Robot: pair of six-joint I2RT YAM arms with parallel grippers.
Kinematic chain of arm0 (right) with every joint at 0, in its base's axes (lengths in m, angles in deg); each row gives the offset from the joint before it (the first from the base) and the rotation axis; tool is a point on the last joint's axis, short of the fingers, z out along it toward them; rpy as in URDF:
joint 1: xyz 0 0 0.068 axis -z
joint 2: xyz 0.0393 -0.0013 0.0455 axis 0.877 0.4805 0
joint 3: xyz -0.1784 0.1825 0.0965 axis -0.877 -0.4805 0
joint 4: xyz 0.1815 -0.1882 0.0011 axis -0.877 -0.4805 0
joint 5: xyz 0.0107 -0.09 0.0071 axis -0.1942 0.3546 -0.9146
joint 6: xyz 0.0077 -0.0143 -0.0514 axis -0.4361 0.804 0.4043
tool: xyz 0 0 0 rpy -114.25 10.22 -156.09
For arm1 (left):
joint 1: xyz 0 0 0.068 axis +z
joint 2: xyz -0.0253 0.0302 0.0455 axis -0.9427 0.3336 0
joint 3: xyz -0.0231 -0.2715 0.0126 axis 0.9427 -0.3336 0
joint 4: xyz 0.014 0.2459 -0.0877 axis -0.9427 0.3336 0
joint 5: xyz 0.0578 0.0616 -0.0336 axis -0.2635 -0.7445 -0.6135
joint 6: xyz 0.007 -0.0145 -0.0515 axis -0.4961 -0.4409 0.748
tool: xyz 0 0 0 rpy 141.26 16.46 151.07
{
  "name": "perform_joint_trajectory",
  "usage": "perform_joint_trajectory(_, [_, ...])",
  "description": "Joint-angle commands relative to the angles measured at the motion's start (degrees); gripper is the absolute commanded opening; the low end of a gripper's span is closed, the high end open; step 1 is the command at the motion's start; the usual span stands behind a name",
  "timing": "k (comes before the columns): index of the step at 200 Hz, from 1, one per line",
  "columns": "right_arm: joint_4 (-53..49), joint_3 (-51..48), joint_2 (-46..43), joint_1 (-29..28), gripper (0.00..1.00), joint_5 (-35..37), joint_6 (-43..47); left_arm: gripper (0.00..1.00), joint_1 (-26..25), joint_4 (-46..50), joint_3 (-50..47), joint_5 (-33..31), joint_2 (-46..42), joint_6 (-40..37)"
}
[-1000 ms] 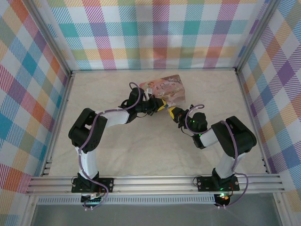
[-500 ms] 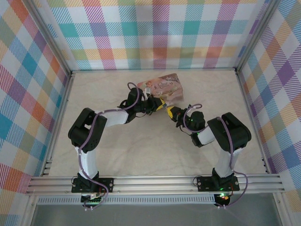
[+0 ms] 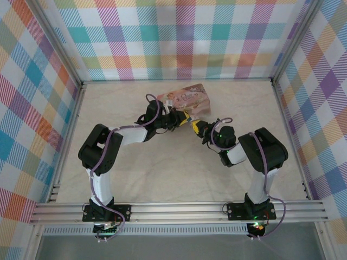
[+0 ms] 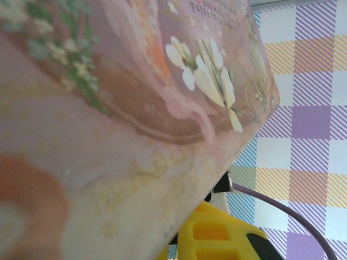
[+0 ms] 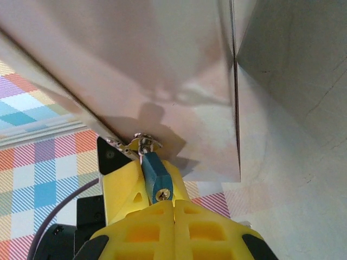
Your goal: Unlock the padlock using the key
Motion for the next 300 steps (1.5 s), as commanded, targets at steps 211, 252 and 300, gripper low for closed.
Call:
perform_joint_trajectory(211, [-8.3,3.7,-4.0,-0.6,0.08,-4.7,9.0,0.01,-4.1,4.1,1.3,10.9,-4.7,-4.2])
perform_joint_trajectory(252, [-16.5,-0.8,-10.4,1.3,0.28,-7.6,14.9,0.01,-2.9,12.2,1.8,7.4,-5.6,-9.2])
perform_joint_trajectory(300, [-52.6,0.0,-27.2,2.2,0.37,-9.7,34.9,0.02,-2.7,17.1,2.6,6.4,-5.8,-11.4])
